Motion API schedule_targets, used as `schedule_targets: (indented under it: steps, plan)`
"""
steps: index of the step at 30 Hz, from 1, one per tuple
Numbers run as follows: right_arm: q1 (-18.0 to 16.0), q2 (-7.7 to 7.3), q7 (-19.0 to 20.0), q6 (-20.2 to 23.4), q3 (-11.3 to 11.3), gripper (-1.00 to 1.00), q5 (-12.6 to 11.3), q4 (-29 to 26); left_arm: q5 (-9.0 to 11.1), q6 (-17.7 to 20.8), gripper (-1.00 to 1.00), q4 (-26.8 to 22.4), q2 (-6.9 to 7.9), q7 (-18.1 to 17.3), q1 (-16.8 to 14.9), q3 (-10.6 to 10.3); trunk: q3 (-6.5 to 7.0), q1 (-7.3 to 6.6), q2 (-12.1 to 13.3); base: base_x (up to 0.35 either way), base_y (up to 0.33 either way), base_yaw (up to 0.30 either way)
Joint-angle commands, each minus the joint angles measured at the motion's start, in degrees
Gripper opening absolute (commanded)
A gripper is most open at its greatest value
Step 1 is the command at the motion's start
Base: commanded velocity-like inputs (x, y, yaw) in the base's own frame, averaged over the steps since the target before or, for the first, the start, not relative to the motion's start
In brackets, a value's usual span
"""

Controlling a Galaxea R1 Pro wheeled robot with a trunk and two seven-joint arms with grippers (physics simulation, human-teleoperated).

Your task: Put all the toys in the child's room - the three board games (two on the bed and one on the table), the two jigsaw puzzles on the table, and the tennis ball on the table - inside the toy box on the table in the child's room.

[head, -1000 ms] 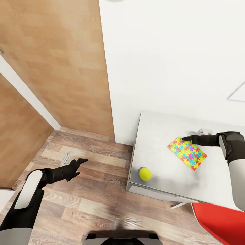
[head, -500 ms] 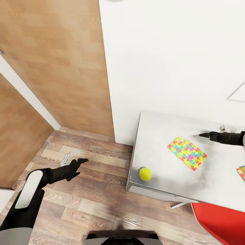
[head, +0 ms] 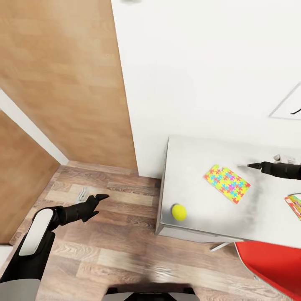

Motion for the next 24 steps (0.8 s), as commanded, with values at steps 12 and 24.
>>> schedule_targets:
  steps: [12, 24]
  plan:
    - [0.66, 0.46, 0.59, 0.41, -0.37, 1.00, 0.79, 0.61, 0.36, 0.09, 1.00, -0.04, -0.07, 0.56, -0.08, -0.02, 0.11, 0.03, -0.10, 0.000, 0.123, -0.202]
    - [2.66, 1.40, 0.59, 2.43, -0.36, 1.00, 0.83, 1.02, 0.83, 0.22, 1.00, -0.34, -0.09, 0.40, -0.07, 0.06, 0.16, 0.03, -0.10, 0.000, 0.023, -0.048]
